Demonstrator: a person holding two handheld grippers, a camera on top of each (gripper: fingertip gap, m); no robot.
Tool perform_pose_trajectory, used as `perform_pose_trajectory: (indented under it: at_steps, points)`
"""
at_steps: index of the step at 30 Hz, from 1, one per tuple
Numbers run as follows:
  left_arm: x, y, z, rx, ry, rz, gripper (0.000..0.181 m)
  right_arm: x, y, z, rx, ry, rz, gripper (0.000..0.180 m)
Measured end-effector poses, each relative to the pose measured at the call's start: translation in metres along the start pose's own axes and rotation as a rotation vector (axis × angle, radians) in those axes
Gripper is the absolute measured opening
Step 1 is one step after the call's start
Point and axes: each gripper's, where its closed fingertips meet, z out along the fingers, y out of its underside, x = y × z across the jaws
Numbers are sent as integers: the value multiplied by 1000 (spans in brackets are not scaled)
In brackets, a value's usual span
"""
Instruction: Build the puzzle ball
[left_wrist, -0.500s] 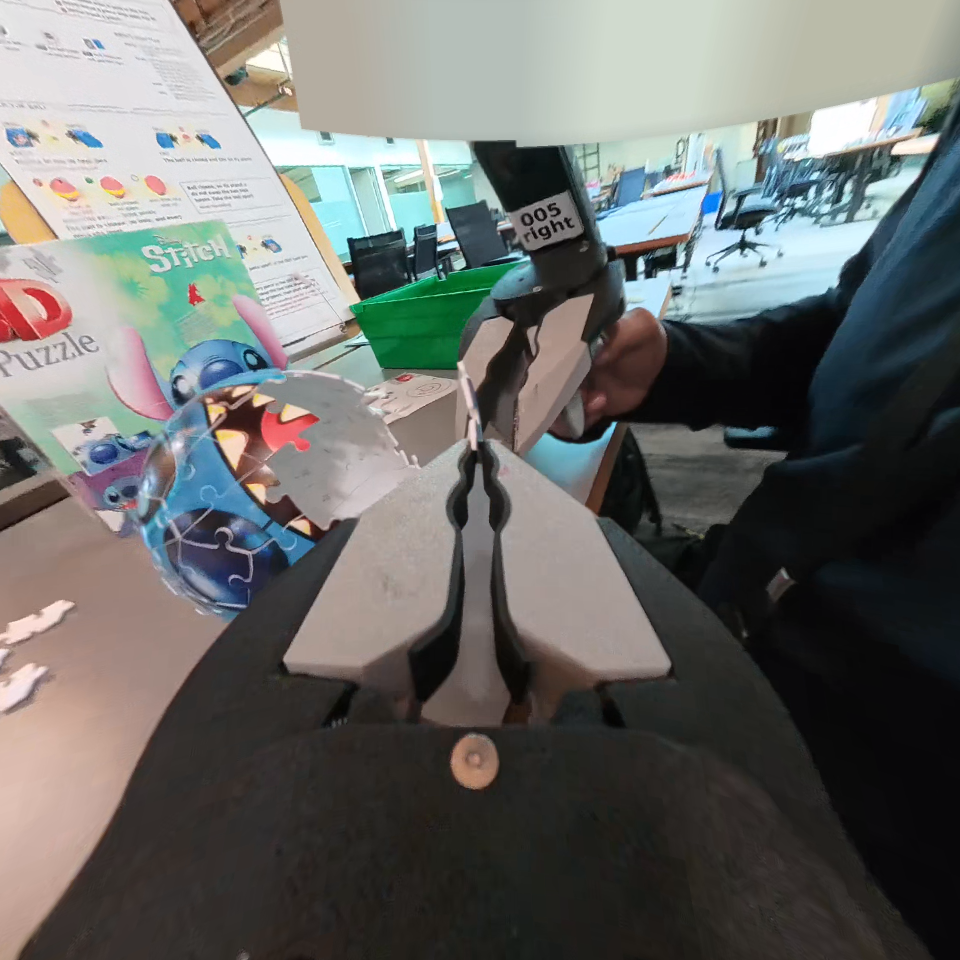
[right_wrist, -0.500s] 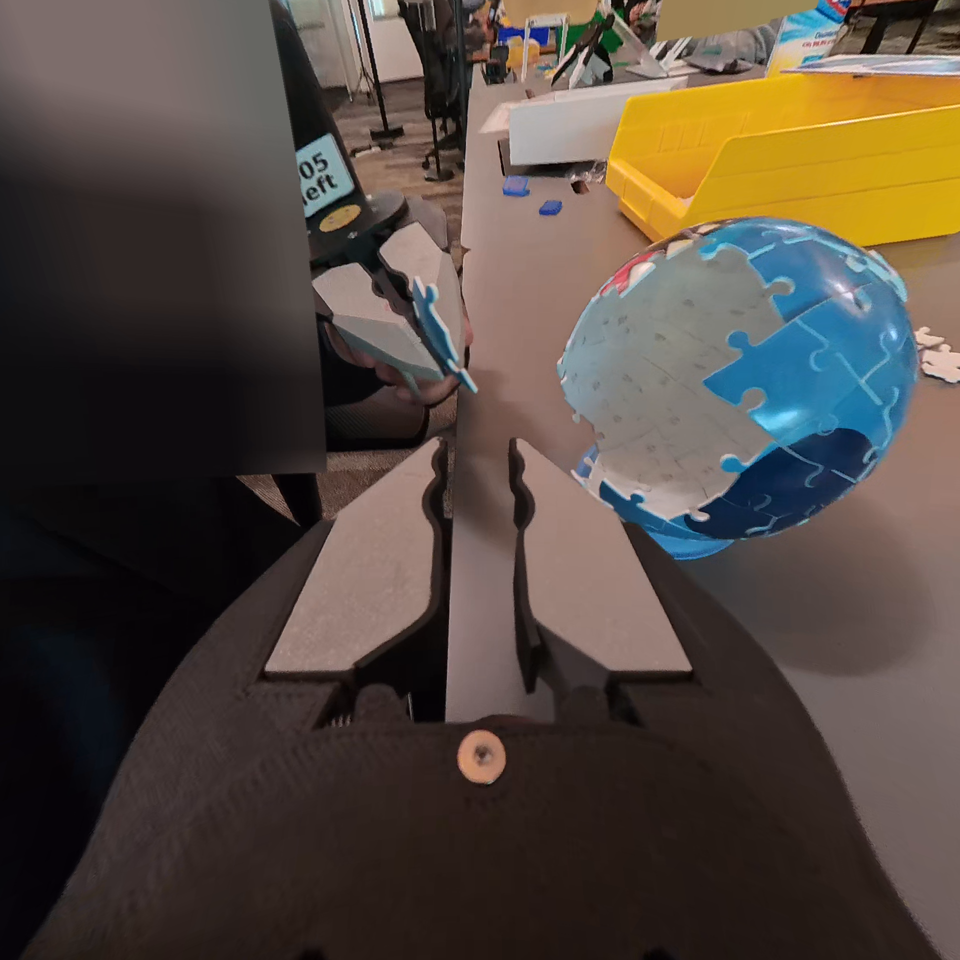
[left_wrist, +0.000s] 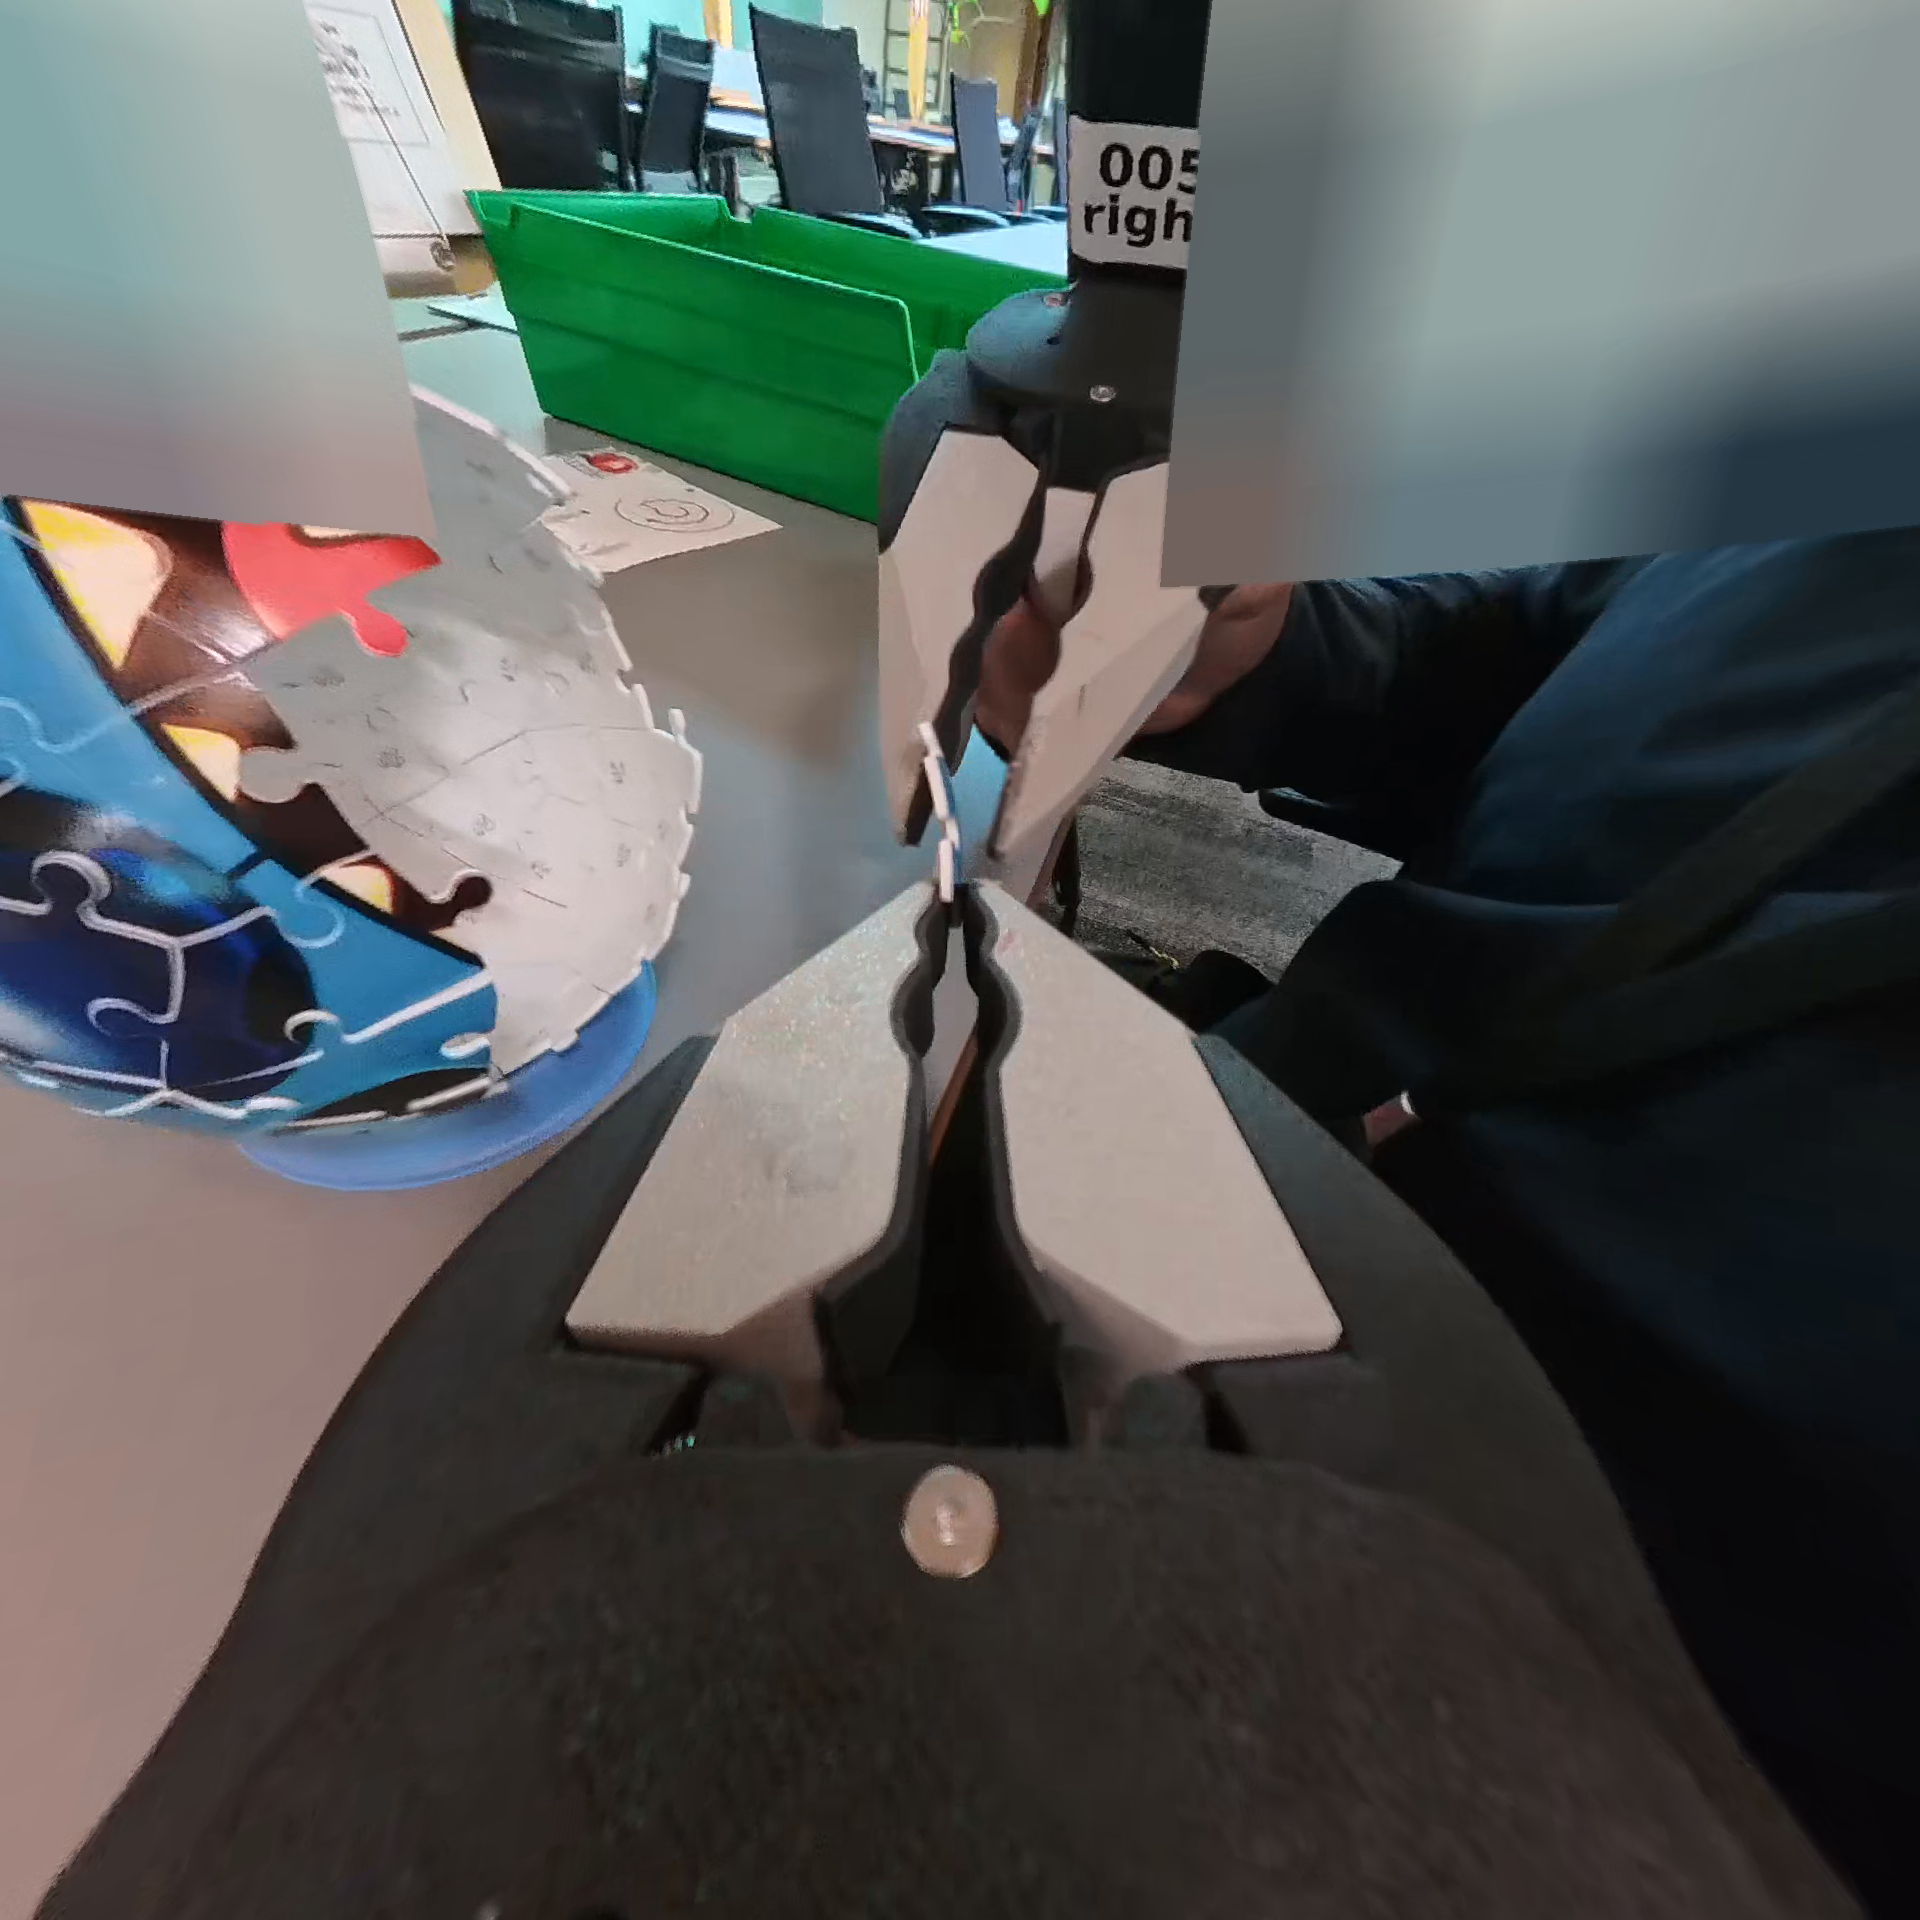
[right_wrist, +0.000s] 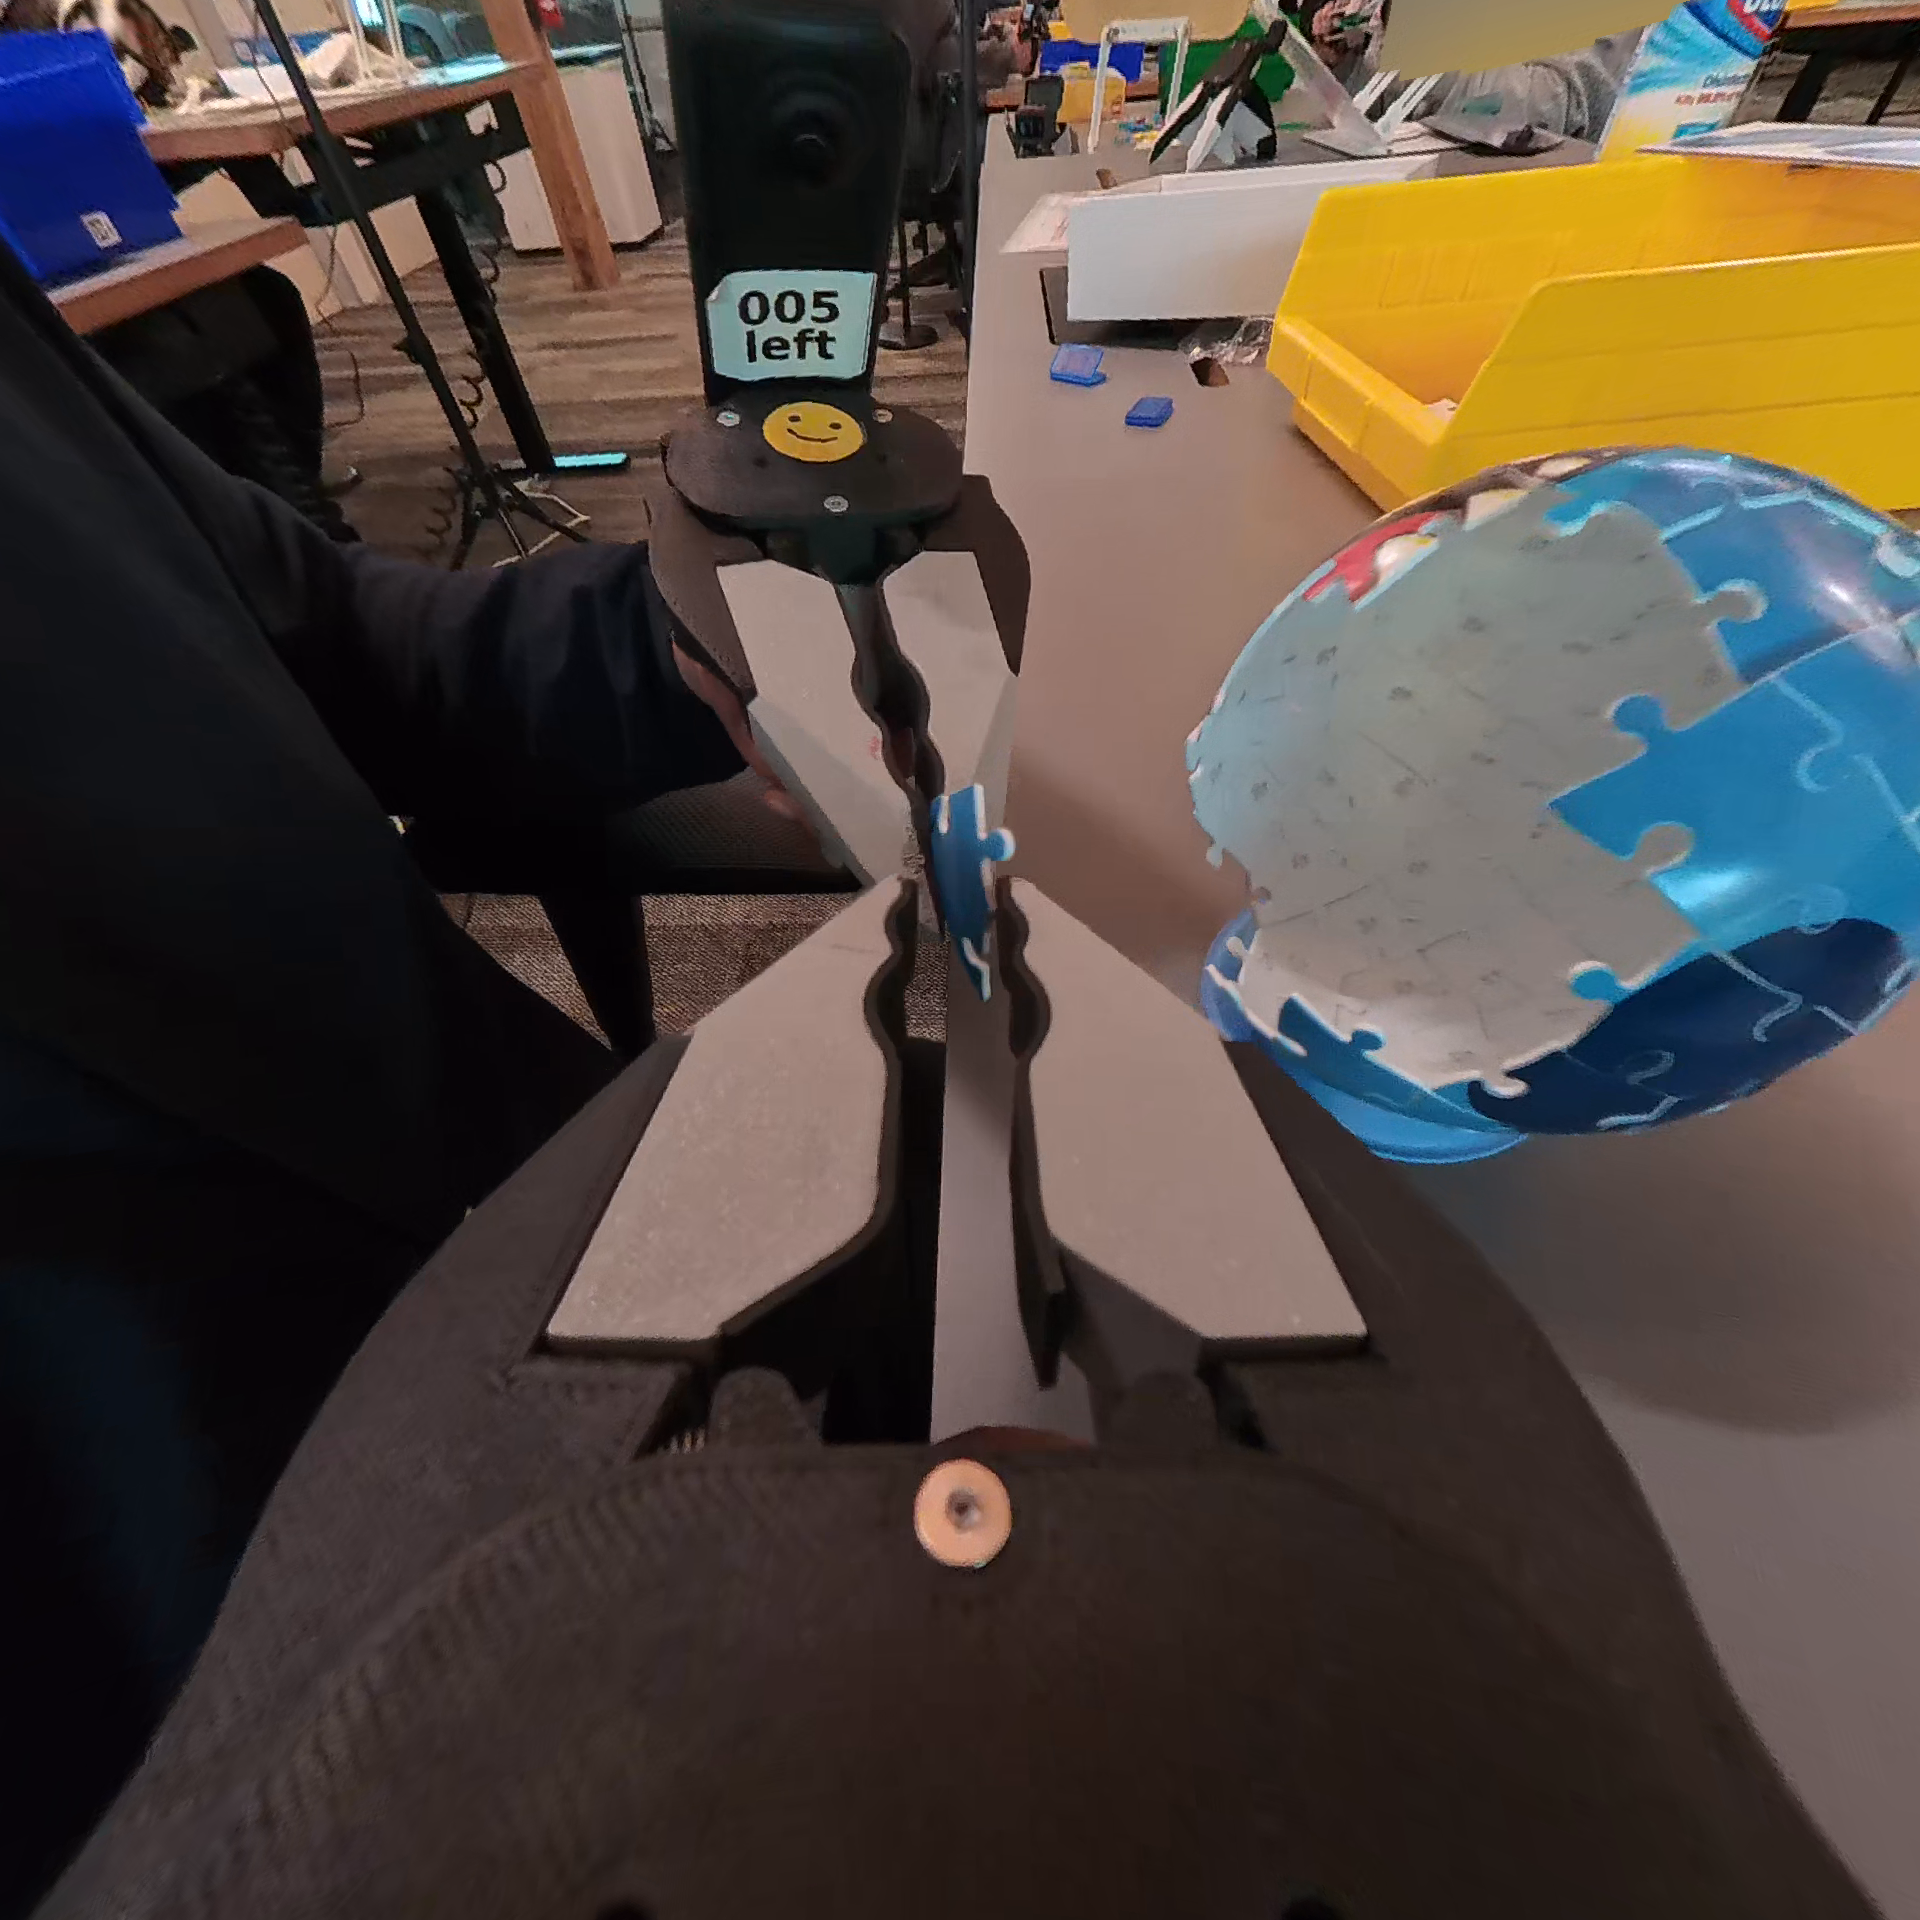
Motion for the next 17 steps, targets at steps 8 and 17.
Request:
perform_pose_trajectory:
  at_steps: [8, 17]
  points:
    - [-6, 6, -1, -21, -15, -84, 0, 9, 8, 2, -23, 18, 61, 4]
    - [-24, 20, -28, -123, -161, -117, 0, 21, 0, -11, 55, 55, 161, 0]
